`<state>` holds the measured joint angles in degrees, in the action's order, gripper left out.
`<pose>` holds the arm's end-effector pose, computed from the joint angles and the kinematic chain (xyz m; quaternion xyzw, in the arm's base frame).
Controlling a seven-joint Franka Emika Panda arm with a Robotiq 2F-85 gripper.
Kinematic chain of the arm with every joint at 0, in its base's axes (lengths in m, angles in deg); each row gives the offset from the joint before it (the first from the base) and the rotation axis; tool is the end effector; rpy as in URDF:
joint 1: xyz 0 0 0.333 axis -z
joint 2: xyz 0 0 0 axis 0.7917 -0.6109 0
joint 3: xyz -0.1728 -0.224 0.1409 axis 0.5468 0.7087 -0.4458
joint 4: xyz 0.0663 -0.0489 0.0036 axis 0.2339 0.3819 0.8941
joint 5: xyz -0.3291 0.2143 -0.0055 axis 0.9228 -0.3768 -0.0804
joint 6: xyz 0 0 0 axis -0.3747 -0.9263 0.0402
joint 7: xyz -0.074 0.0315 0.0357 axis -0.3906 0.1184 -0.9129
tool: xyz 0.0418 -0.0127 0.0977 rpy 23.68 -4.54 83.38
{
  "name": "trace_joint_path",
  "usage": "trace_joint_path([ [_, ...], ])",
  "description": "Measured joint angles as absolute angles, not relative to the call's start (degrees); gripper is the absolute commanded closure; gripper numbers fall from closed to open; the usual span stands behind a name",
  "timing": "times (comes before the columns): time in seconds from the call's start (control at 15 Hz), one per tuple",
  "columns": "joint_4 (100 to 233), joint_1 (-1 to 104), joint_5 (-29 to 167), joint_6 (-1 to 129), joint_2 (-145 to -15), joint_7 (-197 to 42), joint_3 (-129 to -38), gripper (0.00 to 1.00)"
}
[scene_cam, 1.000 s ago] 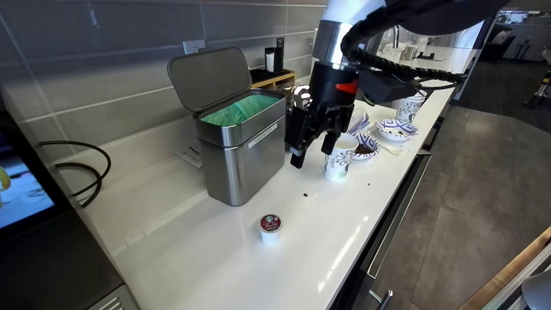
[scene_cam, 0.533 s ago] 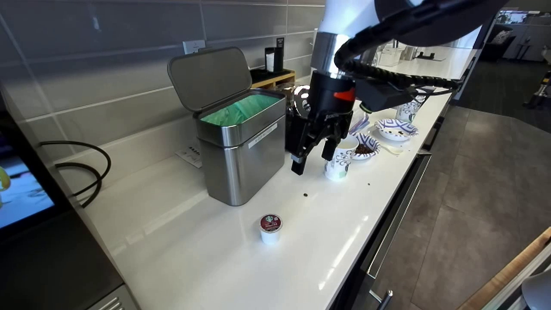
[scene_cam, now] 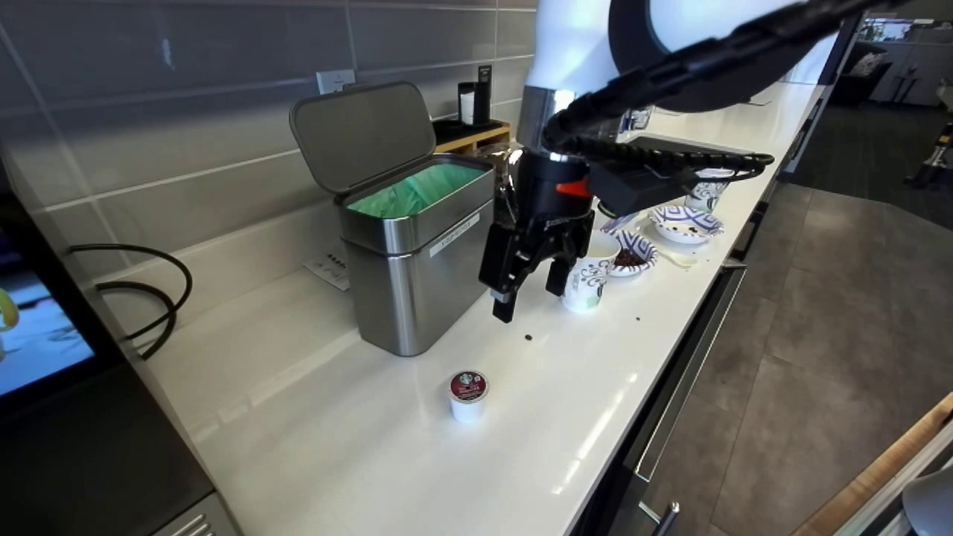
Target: Open the bin and put the white cup item in the bin
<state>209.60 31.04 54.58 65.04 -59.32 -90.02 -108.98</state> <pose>0.3624 0.3421 0.3606 -0.9850 -0.1581 -0.0023 0.0694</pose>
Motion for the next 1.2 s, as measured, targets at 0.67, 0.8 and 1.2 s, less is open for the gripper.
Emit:
trace_joint_path([
  [0.67,206.02,30.46,58.27,65.04,-63.90,-94.09,-110.27,0.00],
  [0.8,206.02,30.46,58.29,65.04,-63.90,-94.11,-110.27,0.00],
  [1.2,206.02,30.46,58.29,65.04,-63.90,-94.13,-110.27,0.00],
])
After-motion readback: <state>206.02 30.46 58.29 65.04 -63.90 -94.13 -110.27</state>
